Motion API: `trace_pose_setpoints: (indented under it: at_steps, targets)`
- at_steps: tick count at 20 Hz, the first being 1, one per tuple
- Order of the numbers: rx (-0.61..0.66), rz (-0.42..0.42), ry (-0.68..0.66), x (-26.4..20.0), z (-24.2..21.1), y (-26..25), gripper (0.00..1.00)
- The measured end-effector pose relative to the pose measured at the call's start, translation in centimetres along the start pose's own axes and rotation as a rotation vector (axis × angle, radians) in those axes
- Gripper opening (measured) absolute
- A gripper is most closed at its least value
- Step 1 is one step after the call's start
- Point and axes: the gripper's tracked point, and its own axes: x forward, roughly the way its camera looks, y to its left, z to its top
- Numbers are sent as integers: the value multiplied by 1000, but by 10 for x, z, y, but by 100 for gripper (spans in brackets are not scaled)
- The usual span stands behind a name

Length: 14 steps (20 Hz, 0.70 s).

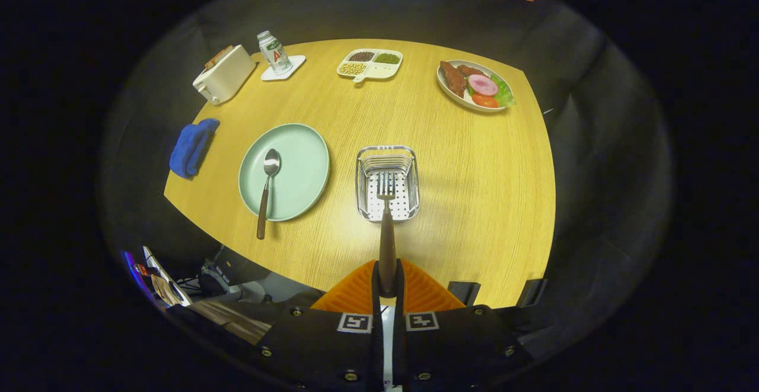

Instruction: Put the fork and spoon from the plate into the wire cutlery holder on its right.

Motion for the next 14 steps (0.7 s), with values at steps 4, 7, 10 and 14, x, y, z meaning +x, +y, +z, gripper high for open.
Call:
trace_pose_setpoints:
  at_steps: [4,7,10,14]
  targets:
    - [-7,-24,35,16,4,-3,6]
    - [-3,-37,54,26,10,-5,6]
    - [15,-29,54,32,17,-5,6]
    - [39,-27,34,27,25,-8,13]
